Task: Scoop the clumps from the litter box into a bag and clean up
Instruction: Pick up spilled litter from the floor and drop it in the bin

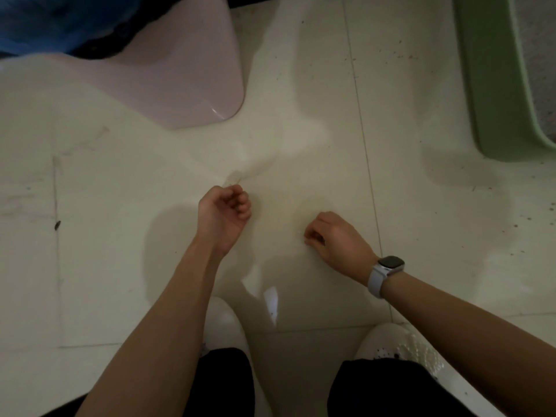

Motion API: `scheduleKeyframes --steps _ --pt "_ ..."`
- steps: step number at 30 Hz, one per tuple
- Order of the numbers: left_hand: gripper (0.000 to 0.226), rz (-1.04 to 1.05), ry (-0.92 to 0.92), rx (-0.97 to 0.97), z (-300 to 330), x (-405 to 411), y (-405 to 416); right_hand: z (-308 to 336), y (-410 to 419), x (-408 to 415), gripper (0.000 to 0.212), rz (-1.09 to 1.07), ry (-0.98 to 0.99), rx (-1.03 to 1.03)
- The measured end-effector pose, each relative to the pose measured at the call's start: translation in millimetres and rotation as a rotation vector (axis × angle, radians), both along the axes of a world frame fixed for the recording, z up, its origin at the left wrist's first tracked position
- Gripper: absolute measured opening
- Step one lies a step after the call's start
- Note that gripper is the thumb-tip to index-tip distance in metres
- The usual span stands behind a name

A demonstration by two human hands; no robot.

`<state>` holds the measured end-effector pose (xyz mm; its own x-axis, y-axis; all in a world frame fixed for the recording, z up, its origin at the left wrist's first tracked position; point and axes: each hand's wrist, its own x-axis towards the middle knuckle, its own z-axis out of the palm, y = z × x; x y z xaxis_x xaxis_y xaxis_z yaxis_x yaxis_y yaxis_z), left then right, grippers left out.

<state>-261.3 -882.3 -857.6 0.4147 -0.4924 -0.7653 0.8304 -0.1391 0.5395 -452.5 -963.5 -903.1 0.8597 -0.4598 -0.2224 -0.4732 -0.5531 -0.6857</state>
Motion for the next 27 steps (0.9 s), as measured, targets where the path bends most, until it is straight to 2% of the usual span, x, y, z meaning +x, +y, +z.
scheduleKeyframes --steps 2,6,8,10,12,14,16,19,24,27 --pt "0.024 -0.008 -0.057 0.066 -2.4 4.2 2.9 -2.5 1.9 -1.0 0.008 0.007 -0.021 -0.059" --pt "0.029 -0.13 -0.284 0.271 -10.2 13.7 7.0 -4.3 7.4 -0.2 0.005 0.038 -0.043 -0.207" --pt "0.03 -0.201 -0.387 0.36 -11.5 19.0 6.7 -6.0 8.5 0.7 0.004 0.055 -0.035 -0.217" --pt "0.031 -0.286 -0.485 0.411 -9.5 24.9 3.3 -0.5 6.6 6.4 0.007 -0.039 0.014 -0.051" --pt "0.032 -0.397 -0.568 0.435 -4.8 31.0 -3.0 15.5 -4.6 16.0 0.011 -0.193 0.063 0.245" --pt "0.033 -0.562 -0.654 0.468 -0.4 34.9 -12.7 32.7 -16.0 23.8 0.01 -0.242 0.122 0.528" --pt "0.033 -0.786 -0.776 0.47 8.8 39.9 -26.6 54.2 -26.0 36.1 0.01 -0.194 0.133 0.611" --pt "0.033 -1.077 -0.97 0.485 26.0 48.3 -44.9 79.8 -37.9 59.4 0.016 -0.069 0.171 0.602" --pt "0.036 -1.281 -1.118 0.49 46.6 67.2 -36.5 97.8 -45.4 105.0 0.032 -0.006 0.221 0.647" --pt "0.034 -1.358 -1.227 0.484 48.3 74.8 -7.9 93.7 -44.3 126.2 0.026 -0.016 0.263 0.945"
